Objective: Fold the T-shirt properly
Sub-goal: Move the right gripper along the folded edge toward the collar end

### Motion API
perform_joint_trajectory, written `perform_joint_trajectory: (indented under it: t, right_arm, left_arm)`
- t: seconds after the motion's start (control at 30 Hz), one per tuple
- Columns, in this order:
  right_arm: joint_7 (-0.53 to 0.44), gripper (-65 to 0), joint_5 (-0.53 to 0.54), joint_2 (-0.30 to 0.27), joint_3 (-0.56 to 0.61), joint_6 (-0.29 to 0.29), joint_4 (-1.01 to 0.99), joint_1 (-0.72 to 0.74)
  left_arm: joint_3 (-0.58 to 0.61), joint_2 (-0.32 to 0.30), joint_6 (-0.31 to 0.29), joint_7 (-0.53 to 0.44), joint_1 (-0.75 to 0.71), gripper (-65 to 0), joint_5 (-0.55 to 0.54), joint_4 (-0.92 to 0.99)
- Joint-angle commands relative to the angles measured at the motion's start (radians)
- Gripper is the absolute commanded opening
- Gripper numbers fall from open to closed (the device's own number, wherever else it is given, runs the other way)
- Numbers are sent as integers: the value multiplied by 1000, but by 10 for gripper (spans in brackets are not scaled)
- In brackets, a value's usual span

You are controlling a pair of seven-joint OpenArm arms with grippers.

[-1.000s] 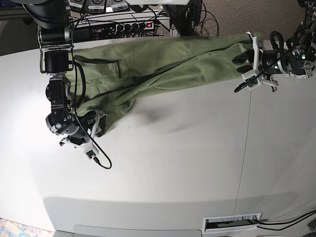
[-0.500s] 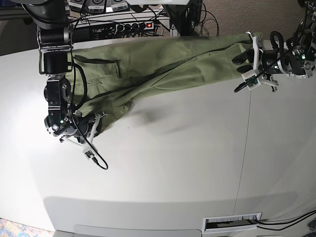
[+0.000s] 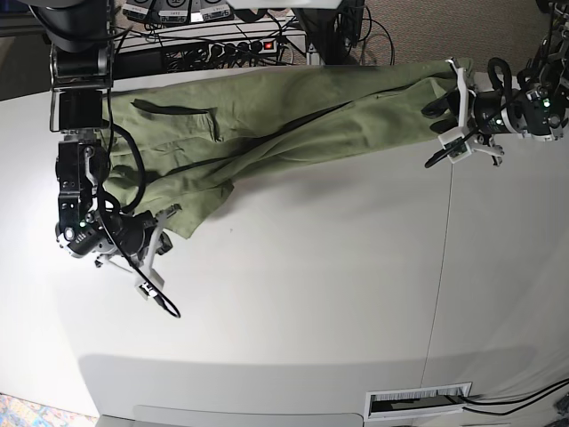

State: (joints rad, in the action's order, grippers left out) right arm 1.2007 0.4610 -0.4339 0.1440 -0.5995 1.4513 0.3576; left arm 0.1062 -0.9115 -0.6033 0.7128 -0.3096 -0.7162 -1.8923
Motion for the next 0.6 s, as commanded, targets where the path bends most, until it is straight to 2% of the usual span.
perform_joint_trajectory:
  t: [0.0, 0.07, 0.13, 0.17, 0.2, 0.3, 0.57]
  right_arm:
    - [-34, -650, -15, -9, -8, 1, 13, 27]
    - [-57, -625, -41, -9, -8, -1, 12, 27]
    - [-95, -437, -58, -6, -8, -1, -2, 27]
    - [-130, -367, -82, -3, -8, 0, -18, 27]
    - [-168, -340, -106, 3, -8, 1, -37, 28]
    - [-225, -340, -149, 23, -8, 1, -93, 42]
    - [-217, -340, -140, 26, -8, 1, -180, 83]
  left_arm:
    - [-11, -19, 0, -20, 5, -465, -10, -5]
    - [-11, -19, 0, -32, 5, -465, -10, -3]
    - [-11, -19, 0, -34, 5, -465, -18, -3]
    - [-11, -19, -1, -34, 5, -465, -18, -3]
    - [-11, -19, -1, -33, 5, -465, -18, -3]
    - [-11, -19, 0, -34, 5, -465, -18, -3]
    - [-11, -19, -1, -33, 5, -465, -17, -3]
